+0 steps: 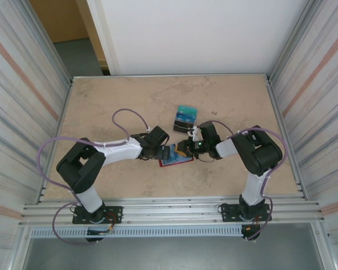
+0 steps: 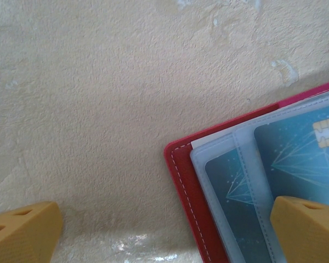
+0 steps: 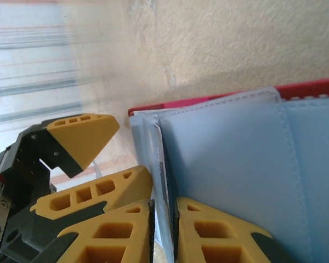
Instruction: Take the credit cards out of the card holder
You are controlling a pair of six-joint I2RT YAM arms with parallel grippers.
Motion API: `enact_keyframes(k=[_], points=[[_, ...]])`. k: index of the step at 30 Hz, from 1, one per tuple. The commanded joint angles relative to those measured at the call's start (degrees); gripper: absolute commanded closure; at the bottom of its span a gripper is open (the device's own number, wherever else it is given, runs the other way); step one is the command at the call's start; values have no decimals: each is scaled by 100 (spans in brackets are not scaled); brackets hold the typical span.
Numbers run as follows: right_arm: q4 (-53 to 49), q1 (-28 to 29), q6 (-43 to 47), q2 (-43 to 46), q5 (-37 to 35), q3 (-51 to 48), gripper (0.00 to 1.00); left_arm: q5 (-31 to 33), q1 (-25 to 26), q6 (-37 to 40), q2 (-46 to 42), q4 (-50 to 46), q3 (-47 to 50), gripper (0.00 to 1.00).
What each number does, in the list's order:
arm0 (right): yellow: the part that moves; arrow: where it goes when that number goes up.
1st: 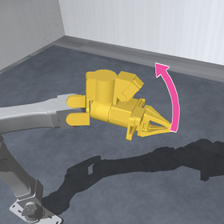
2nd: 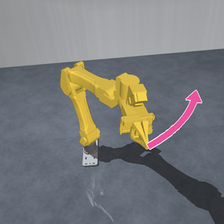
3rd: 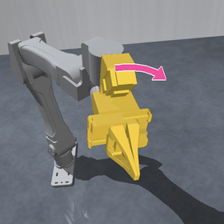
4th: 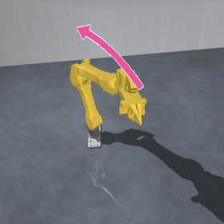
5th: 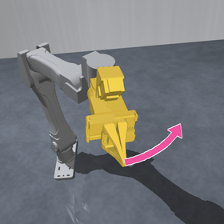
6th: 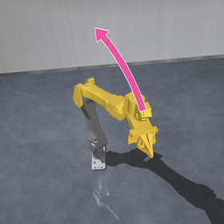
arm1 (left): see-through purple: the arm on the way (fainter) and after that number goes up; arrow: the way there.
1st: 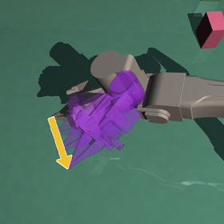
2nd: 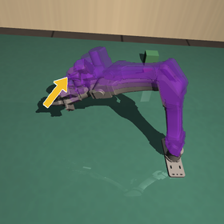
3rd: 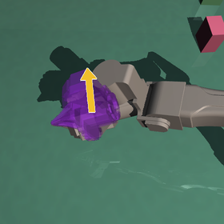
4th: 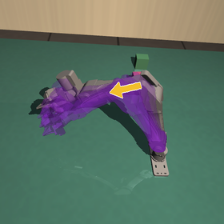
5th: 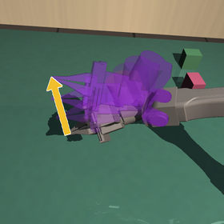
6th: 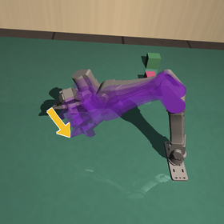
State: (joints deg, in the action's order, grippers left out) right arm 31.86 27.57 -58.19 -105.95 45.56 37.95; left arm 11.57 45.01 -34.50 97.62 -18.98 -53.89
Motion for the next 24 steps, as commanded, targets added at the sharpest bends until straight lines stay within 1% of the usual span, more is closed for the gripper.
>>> enact_keyframes(k=[1, 8, 15, 19, 24], points=[[349, 15, -142, -144, 167, -47, 85, -74, 11, 14, 163, -246, 124, 1], [720, -15, -310, -185, 216, -149, 94, -26, 7, -12, 110, -268, 178, 1], [722, -153, -295, 34, 210, -261, 96, 17, -32, -16, 73, -299, 246, 1], [341, -232, -76, 211, 132, -296, 97, 45, -65, -15, 45, -300, 282, 1], [-695, -270, 500, 618, -187, -238, 97, 72, -150, -3, -22, -290, 342, 1]])
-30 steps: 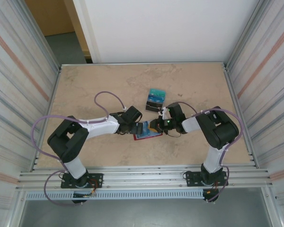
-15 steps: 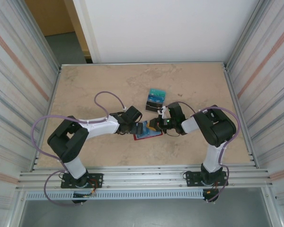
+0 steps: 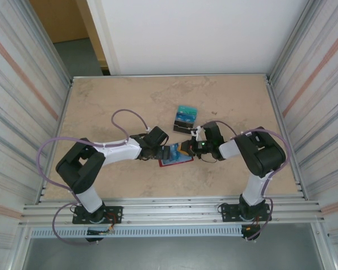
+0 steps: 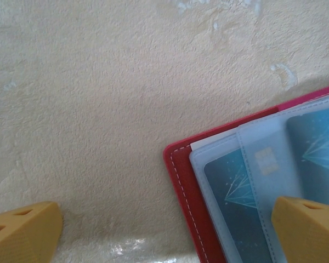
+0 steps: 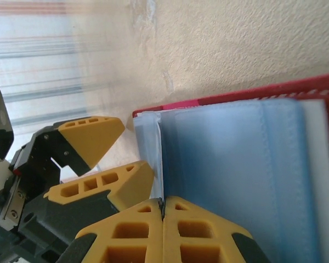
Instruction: Take the credit cards out of the card holder
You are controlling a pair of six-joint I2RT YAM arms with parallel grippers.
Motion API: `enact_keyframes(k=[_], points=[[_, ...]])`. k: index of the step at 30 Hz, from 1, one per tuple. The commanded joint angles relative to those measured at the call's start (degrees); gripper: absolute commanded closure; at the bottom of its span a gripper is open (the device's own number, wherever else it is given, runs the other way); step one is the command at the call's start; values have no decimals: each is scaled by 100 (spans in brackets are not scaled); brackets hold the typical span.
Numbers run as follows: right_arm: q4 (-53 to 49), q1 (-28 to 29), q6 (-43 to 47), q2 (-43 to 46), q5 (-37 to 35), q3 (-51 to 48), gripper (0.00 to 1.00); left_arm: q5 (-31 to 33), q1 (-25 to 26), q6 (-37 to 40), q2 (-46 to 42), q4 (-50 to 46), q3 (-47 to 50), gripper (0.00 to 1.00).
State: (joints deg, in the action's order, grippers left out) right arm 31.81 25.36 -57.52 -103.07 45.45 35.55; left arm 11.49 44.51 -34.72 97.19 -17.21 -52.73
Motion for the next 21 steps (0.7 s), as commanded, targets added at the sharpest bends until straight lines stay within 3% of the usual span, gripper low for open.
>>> enact_keyframes(k=[1, 13, 21], points=[[-864, -49, 527, 418, -227, 16, 97, 90, -117, 33, 3, -467, 228, 1], [-3210, -51, 1763, 1599, -1140, 564, 98, 129, -236, 187, -127, -498, 117, 1], [-4795, -50, 2983, 1906, -2007, 1500, 99, 1, -130, 187, -531, -529, 70, 1]])
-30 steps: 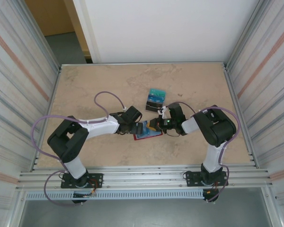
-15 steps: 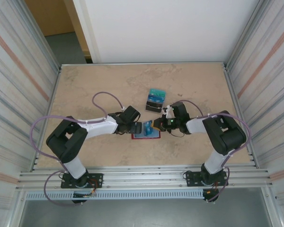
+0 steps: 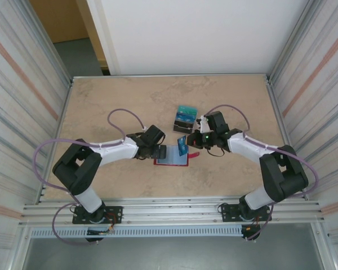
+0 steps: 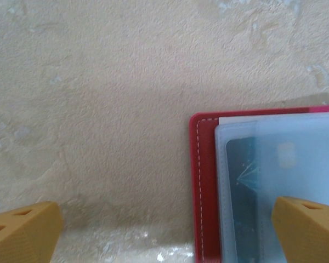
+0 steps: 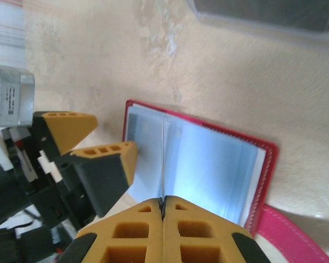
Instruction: Take the credit cards out of the card holder
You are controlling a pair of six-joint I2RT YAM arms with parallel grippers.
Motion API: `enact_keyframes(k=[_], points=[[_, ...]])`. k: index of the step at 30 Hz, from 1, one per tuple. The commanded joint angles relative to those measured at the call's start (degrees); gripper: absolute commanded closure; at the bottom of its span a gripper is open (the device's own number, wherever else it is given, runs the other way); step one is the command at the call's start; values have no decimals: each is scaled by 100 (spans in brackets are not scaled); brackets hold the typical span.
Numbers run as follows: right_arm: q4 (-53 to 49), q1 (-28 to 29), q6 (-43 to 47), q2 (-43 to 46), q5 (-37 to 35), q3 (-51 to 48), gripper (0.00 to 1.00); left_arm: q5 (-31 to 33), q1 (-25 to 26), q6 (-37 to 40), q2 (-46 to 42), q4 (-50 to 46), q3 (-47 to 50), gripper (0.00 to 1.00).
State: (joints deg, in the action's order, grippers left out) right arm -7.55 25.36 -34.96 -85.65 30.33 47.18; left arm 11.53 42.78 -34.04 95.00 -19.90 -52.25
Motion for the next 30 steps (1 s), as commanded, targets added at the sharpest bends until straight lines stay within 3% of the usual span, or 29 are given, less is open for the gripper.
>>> enact_keyframes(k=[1, 11, 19, 30], points=[[-1023, -53, 912, 155, -616, 496, 99, 4, 60, 112, -398, -268, 31, 1], [-2025, -99, 2956, -375, -1554, 2304, 100, 132, 107, 3, -1135, -321, 230, 1], [-2230, -198, 4538, -1155, -1663, 3408, 100, 247, 98, -68, -1335, -357, 369, 1], [-2236, -356, 5880, -1831, -1660, 4024, 100, 241, 41, -94, -1507, -410, 385, 1]])
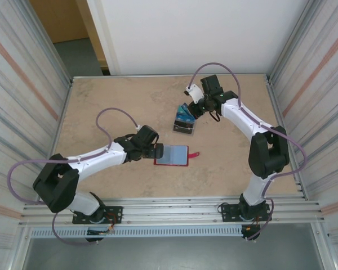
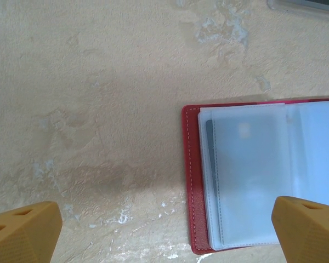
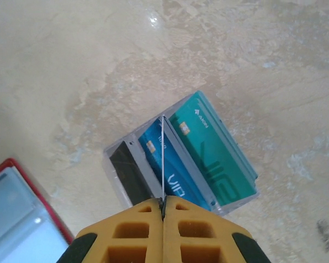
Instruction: Take the credit cards out of the card holder
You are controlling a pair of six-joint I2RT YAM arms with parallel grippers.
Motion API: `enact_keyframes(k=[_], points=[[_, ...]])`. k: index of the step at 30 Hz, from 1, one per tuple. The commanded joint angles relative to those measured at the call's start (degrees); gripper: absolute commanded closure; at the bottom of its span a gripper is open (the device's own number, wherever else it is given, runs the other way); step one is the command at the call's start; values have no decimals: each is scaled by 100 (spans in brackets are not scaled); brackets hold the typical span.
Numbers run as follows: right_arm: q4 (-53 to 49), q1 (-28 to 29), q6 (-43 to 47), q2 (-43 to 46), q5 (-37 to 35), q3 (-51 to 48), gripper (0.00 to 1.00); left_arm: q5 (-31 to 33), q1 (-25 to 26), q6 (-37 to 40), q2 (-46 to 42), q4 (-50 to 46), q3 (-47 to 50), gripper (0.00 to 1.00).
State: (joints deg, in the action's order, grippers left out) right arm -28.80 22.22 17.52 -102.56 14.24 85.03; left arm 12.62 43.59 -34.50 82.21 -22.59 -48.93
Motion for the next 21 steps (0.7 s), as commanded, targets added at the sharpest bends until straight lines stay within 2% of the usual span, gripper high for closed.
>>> enact_keyframes(k=[1, 21], points=[[-133, -41, 697, -194, -37, 282, 100, 132, -43, -55, -259, -149, 59, 1], [-693, -42, 1455, -1134, -38, 945, 100, 135, -212, -58, -425, -277, 58, 1]])
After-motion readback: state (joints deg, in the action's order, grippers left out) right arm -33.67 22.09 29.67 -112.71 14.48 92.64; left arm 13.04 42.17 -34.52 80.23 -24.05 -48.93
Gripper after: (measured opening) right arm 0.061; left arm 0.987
